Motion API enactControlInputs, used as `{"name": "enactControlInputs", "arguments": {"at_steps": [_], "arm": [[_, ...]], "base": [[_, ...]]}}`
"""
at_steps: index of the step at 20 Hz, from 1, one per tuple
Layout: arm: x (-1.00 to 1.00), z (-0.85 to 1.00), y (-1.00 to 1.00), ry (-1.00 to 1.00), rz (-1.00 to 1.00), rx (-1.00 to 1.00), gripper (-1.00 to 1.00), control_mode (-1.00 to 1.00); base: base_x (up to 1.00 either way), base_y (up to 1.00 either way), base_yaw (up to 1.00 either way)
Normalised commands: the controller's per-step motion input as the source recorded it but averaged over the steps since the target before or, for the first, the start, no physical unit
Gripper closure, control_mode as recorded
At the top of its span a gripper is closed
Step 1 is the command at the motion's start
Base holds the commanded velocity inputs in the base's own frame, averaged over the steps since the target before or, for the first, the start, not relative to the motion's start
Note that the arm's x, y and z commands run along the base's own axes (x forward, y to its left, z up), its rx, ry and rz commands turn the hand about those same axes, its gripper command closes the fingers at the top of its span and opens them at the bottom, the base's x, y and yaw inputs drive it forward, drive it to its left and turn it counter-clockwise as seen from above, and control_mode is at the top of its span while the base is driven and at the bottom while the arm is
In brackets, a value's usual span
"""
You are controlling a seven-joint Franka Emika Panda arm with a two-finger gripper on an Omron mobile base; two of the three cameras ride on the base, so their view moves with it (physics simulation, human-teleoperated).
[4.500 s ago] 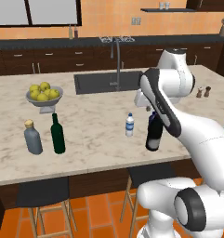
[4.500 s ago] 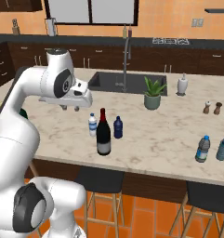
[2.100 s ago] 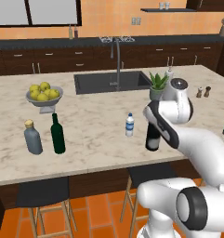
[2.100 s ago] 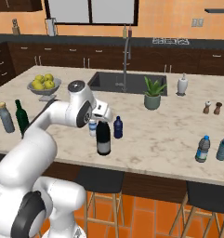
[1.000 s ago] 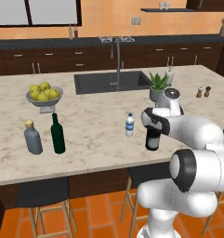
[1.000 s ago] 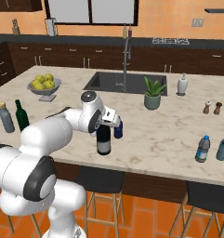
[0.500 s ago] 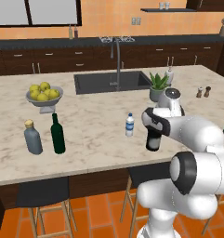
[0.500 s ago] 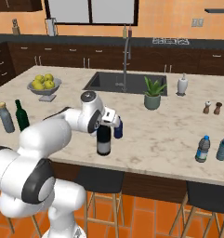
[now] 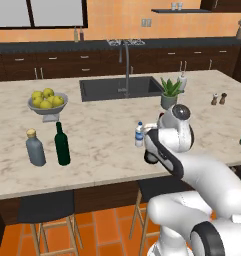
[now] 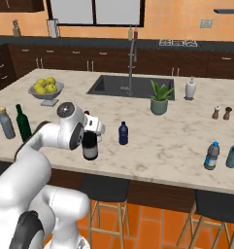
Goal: Move the plastic bottles in the middle to the plastics group, and the glass bottles in the middle to the glass group.
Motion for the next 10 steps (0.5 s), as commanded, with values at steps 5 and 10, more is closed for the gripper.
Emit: {"name": "enactControlInputs", "arguments": {"at_steps": [5,10], "arm": [[0.05,0.46,1.0,0.05,0.25,0.0,1.0,-1.0],[0.33,0.2,1.0,0.17,0.29,-0.01,1.0,-1.0]], "base": [[0.0,0.0,0.0],[0.0,0.0,0.0]]}}
